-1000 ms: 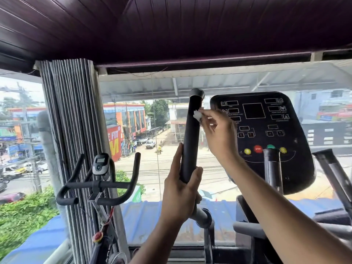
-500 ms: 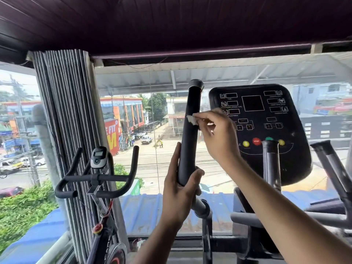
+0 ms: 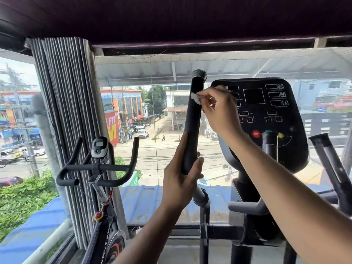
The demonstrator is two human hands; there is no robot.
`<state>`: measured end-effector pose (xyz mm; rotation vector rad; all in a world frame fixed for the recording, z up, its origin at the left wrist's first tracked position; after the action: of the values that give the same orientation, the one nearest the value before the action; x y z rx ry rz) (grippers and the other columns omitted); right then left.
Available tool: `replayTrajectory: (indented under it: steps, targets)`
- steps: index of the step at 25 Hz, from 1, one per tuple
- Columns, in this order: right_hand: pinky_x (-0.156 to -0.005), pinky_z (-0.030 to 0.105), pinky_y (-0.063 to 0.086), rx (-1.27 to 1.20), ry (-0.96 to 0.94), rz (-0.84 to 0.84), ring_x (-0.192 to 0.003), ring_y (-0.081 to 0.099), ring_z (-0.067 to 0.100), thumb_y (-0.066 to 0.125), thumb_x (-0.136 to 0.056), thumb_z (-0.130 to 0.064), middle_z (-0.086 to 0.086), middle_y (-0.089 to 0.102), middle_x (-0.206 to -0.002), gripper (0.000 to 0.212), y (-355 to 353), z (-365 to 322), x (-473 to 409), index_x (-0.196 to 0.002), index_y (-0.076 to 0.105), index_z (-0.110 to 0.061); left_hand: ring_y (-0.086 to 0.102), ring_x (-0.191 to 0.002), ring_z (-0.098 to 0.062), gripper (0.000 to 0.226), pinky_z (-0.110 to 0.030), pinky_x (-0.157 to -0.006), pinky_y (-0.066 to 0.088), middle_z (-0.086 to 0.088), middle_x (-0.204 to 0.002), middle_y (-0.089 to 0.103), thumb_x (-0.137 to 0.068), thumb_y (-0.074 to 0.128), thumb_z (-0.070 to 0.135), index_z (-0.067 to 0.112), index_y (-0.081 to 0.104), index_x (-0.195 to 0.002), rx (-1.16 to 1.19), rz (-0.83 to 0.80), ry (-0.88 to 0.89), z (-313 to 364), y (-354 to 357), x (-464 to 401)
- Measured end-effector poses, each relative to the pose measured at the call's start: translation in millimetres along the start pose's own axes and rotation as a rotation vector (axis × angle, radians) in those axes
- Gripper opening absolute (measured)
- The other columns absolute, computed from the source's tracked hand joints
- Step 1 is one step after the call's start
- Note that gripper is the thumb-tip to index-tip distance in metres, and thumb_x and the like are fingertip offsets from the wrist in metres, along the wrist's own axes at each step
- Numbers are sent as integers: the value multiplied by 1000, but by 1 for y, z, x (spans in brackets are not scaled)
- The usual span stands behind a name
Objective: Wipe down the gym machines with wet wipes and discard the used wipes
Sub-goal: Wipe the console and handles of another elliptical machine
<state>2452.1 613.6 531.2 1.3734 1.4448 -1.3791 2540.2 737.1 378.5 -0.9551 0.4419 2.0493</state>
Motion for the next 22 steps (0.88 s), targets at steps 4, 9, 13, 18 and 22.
replayTrajectory:
  steps: [4,9,13,18,22]
  targets:
    - [-77,40,60,-78,-13,-94,-84,71,18,64,-96,-17,4,69,-96,13,-8,-11,35,-104,74,-15,45,-121,23,64,1,-88,38,11,-157,36,-102,53,46,31,33,-162,-370,58,170,7,-5,1]
    - [-77,22,56,54,-57,-85,-80,66,3,67,-94,-7,-7,65,-92,15,-15,-19,16,-106,75,-11,24,-145,18,61,4,-102,24,9,-166,33,-106,53,38,22,34,-162,-395,89,196,8,-1,3]
    - [-77,34,56,105,-12,-18,-81,64,13,62,-91,0,5,64,-93,17,-7,-20,2,-99,73,-10,23,-140,25,62,7,-94,28,15,-167,28,-106,49,42,25,30,-163,-375,58,203,7,-2,7]
    - [-72,12,51,63,40,-61,-82,65,5,67,-89,8,1,65,-93,21,-15,-44,71,-100,76,-8,27,-150,7,65,-1,-102,34,9,-170,26,-106,44,50,21,31,-162,-238,-117,293,-8,-13,2]
    - [-78,17,55,52,67,-174,-86,69,6,70,-91,2,-3,67,-94,20,-22,-46,78,-106,77,-9,59,-130,-15,50,-35,-96,56,4,-159,43,-109,41,47,20,52,-150,-92,-164,462,-19,-44,-47]
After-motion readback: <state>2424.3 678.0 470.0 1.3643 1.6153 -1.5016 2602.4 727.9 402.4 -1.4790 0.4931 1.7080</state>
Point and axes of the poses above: each hand's wrist, its own x-axis away from the middle knuckle, its own y-axis out of the palm, z = x × y, the point moved 5 cm from there along -x, towards the middle knuckle
